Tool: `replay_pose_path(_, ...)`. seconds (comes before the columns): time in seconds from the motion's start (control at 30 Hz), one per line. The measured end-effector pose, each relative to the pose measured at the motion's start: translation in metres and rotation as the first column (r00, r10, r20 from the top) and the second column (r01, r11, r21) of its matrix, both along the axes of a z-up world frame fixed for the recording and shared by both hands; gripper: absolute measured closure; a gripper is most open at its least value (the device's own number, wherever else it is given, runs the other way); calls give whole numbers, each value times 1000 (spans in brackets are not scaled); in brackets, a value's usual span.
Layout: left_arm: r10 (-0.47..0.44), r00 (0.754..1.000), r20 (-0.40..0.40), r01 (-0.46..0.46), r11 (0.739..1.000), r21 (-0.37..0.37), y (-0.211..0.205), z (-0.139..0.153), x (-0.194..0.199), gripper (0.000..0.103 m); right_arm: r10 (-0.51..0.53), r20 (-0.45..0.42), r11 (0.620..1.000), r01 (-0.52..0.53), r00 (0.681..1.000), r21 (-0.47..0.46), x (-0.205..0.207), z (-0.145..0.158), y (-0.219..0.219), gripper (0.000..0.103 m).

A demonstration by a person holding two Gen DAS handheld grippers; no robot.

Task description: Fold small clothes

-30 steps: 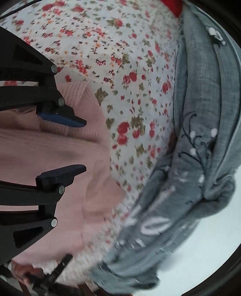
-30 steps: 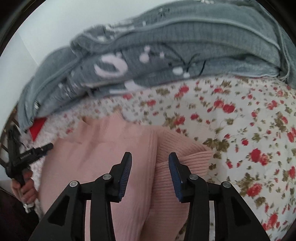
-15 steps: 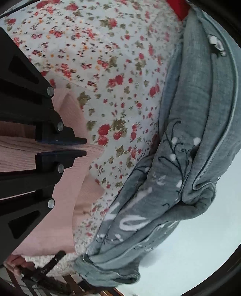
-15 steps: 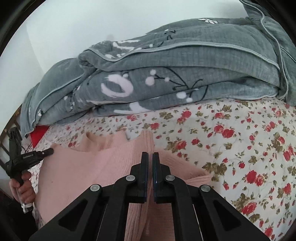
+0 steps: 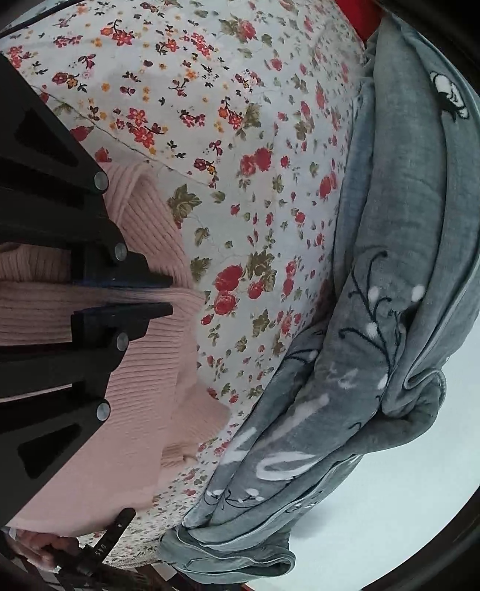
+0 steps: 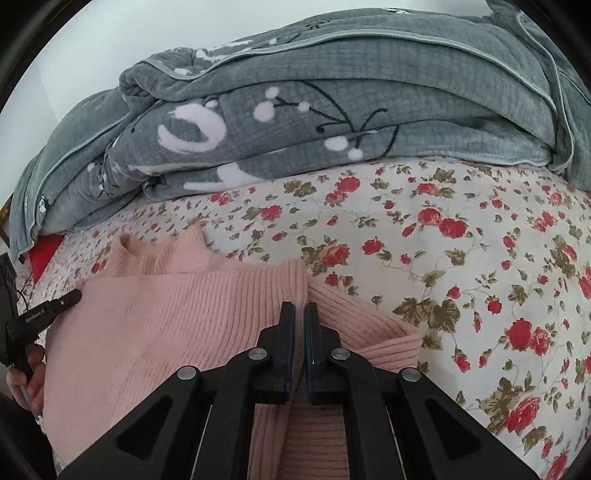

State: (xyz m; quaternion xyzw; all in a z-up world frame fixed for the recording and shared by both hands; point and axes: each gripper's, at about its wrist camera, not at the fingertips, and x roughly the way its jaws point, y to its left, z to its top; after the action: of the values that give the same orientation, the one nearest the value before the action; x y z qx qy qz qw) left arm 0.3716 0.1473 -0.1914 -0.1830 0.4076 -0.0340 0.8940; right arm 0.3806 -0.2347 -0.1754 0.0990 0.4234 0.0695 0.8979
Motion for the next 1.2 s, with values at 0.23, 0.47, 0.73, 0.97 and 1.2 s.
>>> replay_pose_path(0.23, -8, 1000, -5, 8, 1000, 24, -6, 1, 1, 91, 2, 0, 1000, -2, 1000, -19, 1, 0, 1, 98)
replay_pose_path(0.47, -22, 1000, -5, 22, 999, 47, -9, 3, 1, 91, 5, 1, 1000, -5, 1000, -26, 1, -1, 1, 98)
replay_pose_path(0.73, -47, 999, -8, 47, 996, 79, -15, 4, 3, 84, 16, -4, 999, -16, 1000, -35, 3, -1, 1, 97)
replay_pose_path(0.97, -54, 999, -9, 54, 995, 83, -16, 4, 3, 82, 27, -4, 999, -27, 1000, -44, 4, -2, 3, 95)
replay_pose_path(1.2, -55, 998, -10, 55, 995, 89, -17, 3, 3, 82, 32, -4, 998, -32, 999, -46, 5, -2, 3, 94)
